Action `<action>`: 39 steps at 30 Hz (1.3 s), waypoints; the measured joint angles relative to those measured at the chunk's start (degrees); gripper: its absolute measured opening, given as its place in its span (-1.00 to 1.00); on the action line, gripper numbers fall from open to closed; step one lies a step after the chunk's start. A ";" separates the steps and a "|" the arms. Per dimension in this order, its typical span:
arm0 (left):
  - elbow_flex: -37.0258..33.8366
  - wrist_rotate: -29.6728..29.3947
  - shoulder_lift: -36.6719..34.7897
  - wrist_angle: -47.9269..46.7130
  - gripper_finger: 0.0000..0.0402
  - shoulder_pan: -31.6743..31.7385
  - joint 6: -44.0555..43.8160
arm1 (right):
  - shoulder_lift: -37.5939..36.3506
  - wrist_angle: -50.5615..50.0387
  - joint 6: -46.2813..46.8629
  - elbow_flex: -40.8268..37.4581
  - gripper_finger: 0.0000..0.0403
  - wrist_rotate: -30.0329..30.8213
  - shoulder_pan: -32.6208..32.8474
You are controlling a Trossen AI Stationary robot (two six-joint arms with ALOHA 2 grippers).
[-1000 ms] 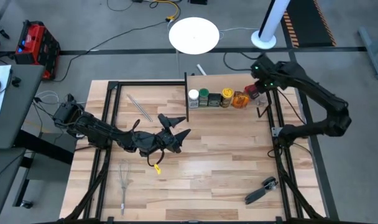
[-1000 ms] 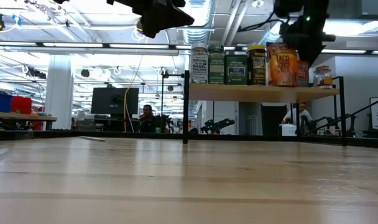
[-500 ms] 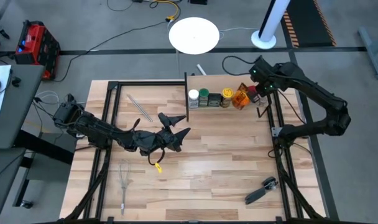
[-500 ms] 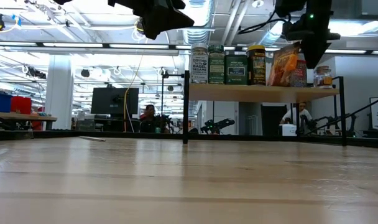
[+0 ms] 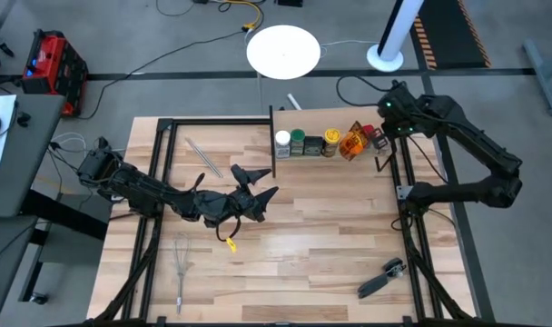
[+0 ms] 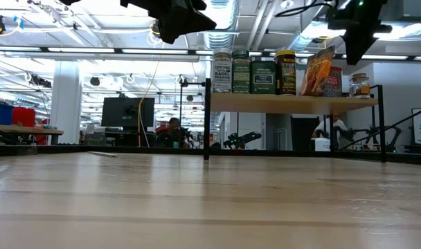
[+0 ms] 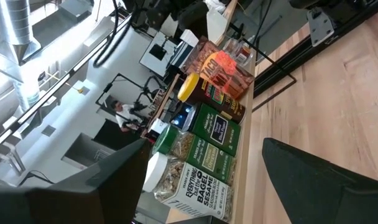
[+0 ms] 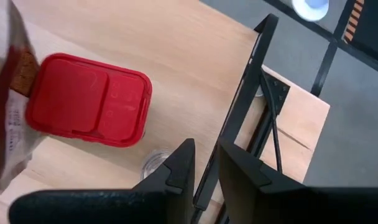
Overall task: Shelf spices
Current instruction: Adjust the seasonings on the shelf
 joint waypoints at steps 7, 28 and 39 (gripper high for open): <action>0.01 0.00 -0.01 0.04 0.51 0.00 0.10 | -2.59 2.39 1.86 0.00 -0.65 -1.74 1.50; 0.01 0.00 0.01 0.07 0.51 0.00 -0.04 | 2.89 12.08 3.59 0.00 -0.65 -3.43 12.85; 0.01 -0.02 0.01 -0.09 0.51 0.00 -0.04 | 1.90 8.96 2.49 0.00 -0.65 -0.80 10.80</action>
